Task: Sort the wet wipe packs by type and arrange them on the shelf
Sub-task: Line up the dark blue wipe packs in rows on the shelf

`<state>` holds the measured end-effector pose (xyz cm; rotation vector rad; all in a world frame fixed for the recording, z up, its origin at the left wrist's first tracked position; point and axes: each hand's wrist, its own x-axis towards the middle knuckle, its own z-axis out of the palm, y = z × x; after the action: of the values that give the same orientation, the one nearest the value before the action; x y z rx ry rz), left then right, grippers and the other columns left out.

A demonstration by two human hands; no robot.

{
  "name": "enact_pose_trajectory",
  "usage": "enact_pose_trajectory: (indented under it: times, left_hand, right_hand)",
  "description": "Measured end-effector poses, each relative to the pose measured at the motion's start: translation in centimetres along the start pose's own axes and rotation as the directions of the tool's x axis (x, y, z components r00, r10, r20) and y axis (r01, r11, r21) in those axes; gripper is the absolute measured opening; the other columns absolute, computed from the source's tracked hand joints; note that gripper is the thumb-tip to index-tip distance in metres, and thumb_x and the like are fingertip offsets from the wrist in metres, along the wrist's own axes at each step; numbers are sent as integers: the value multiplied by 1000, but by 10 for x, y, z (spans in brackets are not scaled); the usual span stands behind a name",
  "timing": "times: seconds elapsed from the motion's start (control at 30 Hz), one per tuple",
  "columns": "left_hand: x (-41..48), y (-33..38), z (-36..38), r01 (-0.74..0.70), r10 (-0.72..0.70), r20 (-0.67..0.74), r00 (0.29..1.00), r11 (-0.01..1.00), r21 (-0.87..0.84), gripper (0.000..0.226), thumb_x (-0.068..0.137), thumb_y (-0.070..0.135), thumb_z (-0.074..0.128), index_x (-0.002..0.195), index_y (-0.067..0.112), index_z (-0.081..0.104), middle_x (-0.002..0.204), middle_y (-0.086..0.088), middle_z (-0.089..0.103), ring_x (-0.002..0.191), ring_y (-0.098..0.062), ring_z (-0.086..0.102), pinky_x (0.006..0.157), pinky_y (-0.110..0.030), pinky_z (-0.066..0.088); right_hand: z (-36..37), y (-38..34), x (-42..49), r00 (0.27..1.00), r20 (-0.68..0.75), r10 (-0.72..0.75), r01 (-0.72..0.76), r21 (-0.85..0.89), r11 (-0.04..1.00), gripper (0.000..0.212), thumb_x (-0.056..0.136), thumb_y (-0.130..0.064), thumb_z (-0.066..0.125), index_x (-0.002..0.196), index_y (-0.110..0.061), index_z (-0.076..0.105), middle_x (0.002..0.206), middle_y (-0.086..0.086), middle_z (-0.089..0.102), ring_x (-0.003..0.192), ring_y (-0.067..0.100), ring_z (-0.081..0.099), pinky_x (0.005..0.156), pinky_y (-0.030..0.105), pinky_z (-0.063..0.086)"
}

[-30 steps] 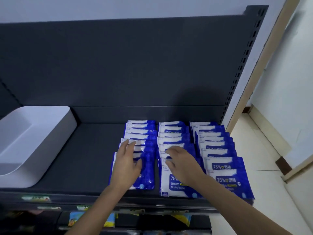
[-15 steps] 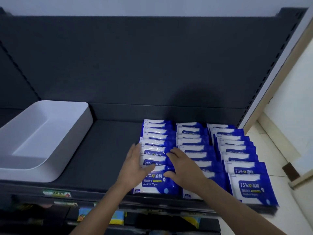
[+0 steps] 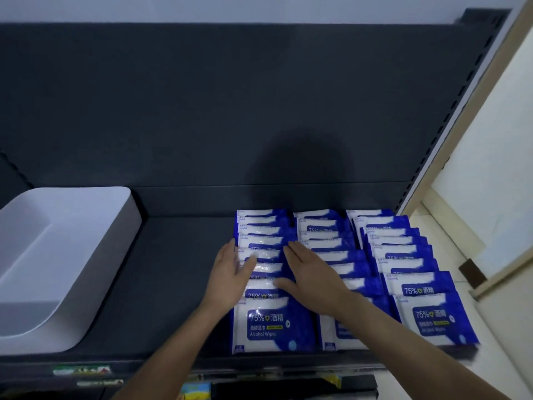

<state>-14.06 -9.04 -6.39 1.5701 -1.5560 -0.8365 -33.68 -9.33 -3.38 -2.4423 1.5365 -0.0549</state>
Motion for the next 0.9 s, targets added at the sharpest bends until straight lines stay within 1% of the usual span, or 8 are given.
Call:
enact_pose_trajectory:
  times: [0.17,0.27,0.37,0.47,0.57,0.67,0.77,0.9]
  left_hand:
    - [34,6,-4,213,-195,103,975,953,-214,15,95,47,48,109,51,51,123,4,62,111,-14,61,99,-41,48]
    - [39,-5,5,232,-215,131,968,964,-127,77,80,73,39,143,29,37,148,1,43,135,-16,40,113,-45,33]
    - [39,-10,7,199,-189,107,976,975,-95,73,82,69,38,142,27,36,144,3,46,134,-18,41,111,-48,35]
    - [46,6,2,72,-71,17,997,997,-40,43,95,42,45,134,26,45,138,0,49,133,-22,42,111,-44,36]
    - [57,25,4,-83,78,58,995,992,98,48,100,28,46,145,13,37,155,-3,24,144,-11,18,113,-20,22]
    - [72,48,21,-238,158,304,939,939,249,45,103,25,40,146,13,36,159,-1,17,146,-10,11,117,-20,13]
    - [90,61,45,-387,164,500,851,838,385,48,104,30,34,148,13,30,160,-4,14,148,-18,4,117,-24,3]
    - [112,67,68,-502,103,623,776,698,510,54,103,39,29,151,13,24,160,-7,12,148,-22,5,121,-36,4]
  right_hand:
    - [-2,-5,31,997,64,45,-46,3,999,85,92,-64,28,152,-7,10,160,12,6,148,22,7,120,32,7]
    - [2,-9,33,996,90,28,-26,-19,999,112,66,-77,-1,152,-7,12,160,12,8,148,21,8,119,31,5]
    - [0,2,36,999,-27,38,-37,31,999,82,91,-64,19,150,-8,21,159,10,16,147,21,14,119,29,9]
    - [-7,37,43,991,-95,94,-92,33,995,53,102,-24,38,149,-5,23,156,13,23,146,23,17,118,25,11]
    - [-19,78,49,970,-61,235,-236,-6,972,58,90,4,42,146,-4,29,143,16,40,135,27,33,108,25,29]
    - [-28,107,57,929,-57,366,-368,-15,930,40,88,7,39,125,0,49,119,18,54,115,30,49,84,26,40]
    - [-29,125,70,917,-55,396,-398,-47,916,23,89,5,42,106,-1,56,111,18,57,101,31,56,78,30,42]
    - [-28,137,81,930,-103,352,-357,-32,934,30,87,7,43,105,-6,64,106,15,62,94,30,60,70,31,46]
